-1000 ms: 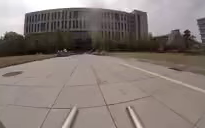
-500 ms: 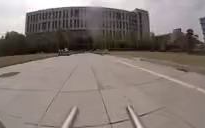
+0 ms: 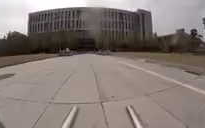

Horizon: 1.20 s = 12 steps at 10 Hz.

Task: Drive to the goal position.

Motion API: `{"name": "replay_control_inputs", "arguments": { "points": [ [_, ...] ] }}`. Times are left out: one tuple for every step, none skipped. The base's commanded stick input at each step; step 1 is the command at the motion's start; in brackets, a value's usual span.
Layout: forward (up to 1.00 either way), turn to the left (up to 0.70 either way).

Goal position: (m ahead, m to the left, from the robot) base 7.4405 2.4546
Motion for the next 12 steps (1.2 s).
{"name": "replay_control_inputs", "arguments": {
  "points": [
    [0.70,0.00],
    [0.70,0.00],
    [0.70,0.00],
    [0.70,0.00],
    [0.70,0.00],
    [0.70,0.00],
    [0.70,0.00],
    [0.70,0.00],
    [0.70,0.00],
    [0.70,0.00],
    [0.70,0.00],
    [0.70,0.00]
  ]
}}
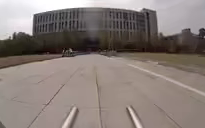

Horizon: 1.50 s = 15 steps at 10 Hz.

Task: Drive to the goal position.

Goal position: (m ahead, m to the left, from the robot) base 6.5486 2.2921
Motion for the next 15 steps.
{"name": "replay_control_inputs", "arguments": {
  "points": [
    [0.70,0.00],
    [0.70,0.00],
    [0.70,0.00],
    [0.70,0.00],
    [0.70,0.00],
    [0.70,0.00],
    [0.70,0.00],
    [0.70,0.00],
    [0.70,0.00],
    [0.70,0.00],
    [0.70,0.00],
    [0.70,0.00],
    [0.70,0.00],
    [0.70,0.00],
    [0.70,0.00]
  ]
}}
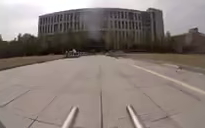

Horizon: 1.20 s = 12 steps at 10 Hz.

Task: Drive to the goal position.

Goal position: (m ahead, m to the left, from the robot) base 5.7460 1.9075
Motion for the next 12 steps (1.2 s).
{"name": "replay_control_inputs", "arguments": {
  "points": [
    [0.70,0.00],
    [0.70,0.00],
    [0.70,0.00],
    [0.70,0.00],
    [0.70,0.00],
    [0.70,0.00],
    [0.70,0.00],
    [0.70,0.00],
    [0.70,0.00],
    [0.70,0.00],
    [0.70,0.00],
    [0.70,0.00]
  ]
}}
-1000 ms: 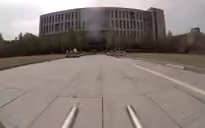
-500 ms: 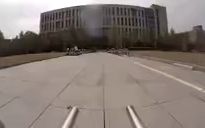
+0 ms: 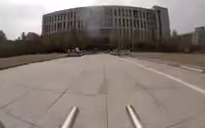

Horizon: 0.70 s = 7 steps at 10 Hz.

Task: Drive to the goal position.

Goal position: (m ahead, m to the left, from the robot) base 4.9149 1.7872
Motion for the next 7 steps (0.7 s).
{"name": "replay_control_inputs", "arguments": {
  "points": [
    [0.70,0.00],
    [0.70,0.00],
    [0.70,0.00],
    [0.70,0.00],
    [0.70,0.00],
    [0.70,0.00],
    [0.70,0.00]
  ]
}}
